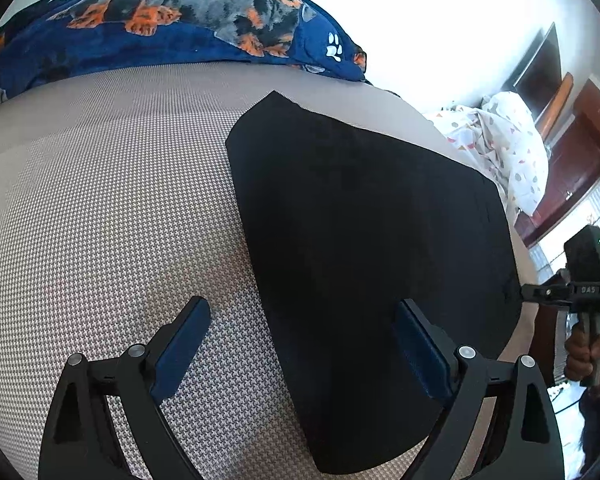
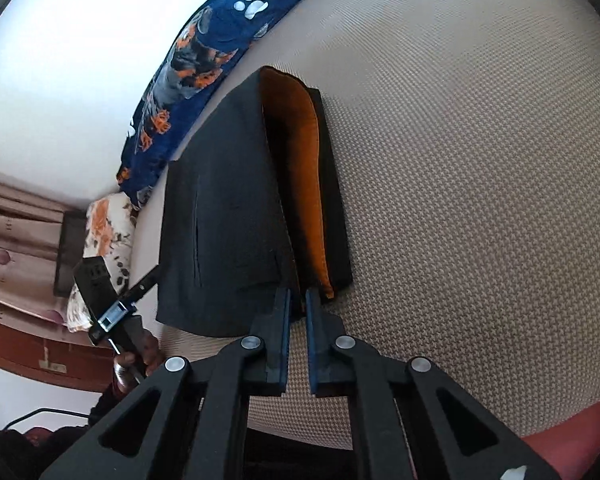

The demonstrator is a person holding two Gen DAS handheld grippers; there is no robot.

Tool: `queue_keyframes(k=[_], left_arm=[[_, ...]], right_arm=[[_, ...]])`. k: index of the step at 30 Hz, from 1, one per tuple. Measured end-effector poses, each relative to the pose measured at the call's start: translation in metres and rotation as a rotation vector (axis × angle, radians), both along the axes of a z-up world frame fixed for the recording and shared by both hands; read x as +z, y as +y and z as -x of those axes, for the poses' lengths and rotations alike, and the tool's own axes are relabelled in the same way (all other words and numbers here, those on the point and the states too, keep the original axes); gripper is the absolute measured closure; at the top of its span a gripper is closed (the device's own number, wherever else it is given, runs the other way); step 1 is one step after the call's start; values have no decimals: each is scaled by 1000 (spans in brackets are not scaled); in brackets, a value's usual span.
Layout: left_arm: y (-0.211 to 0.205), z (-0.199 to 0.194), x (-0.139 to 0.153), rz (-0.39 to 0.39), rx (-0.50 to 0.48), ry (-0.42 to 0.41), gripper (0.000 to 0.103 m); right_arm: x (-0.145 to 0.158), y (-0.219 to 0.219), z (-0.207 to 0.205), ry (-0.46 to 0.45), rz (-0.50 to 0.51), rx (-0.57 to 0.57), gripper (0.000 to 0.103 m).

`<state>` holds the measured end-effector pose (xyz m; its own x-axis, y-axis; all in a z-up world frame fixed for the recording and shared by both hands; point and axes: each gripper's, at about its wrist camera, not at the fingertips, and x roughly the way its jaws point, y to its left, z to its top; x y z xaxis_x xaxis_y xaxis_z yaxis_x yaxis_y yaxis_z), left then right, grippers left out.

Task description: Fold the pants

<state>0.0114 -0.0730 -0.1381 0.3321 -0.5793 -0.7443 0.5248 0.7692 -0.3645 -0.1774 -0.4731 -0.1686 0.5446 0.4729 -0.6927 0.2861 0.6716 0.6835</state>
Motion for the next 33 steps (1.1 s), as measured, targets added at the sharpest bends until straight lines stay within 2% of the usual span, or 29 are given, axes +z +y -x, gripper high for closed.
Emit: queue_keyframes(k=[2,4,6,8,10,15,17,19,22,26,30,33], left_arm=[[-2,0,0,-8,-1,-7,9],[-2,1,-1,-12,-4,-11,9],[-2,0,-1,-10,-5,-12,9],[-1,-1,-1,-4,-4,-10,9],[0,-1,-2,1,-4,-10,9],[-1,1,-2,-3,-4,-17,8],[-2,1,-2,-6,-6,-21,7],[-3,1,-2,-10,-6,-22,7],[-2,1,-2,-1,-4,-17,7],[1,-2,-2,19,6,-9,7],[-1,0,-3,2,-3,-22,7],[-2,0,-3,-1,-7,-22,6]], right_arm=[[9,2,-1,-11,39,7,97],[21,4,-3,-29,91,13,91],[27,4,-7,-28,122,5,90],[31,1,-8,-21,167,-8,82],[33,-4,-8,-30,167,-20,57],[27,-1,-15,2,151,1,50],[22,6,-20,16,153,26,50],[15,12,-26,40,148,43,74],[19,14,-28,5,175,43,82],[25,6,-30,-35,183,31,85],[2,-3,-27,-5,114,16,85],[2,-12,-24,-33,47,-18,75]])
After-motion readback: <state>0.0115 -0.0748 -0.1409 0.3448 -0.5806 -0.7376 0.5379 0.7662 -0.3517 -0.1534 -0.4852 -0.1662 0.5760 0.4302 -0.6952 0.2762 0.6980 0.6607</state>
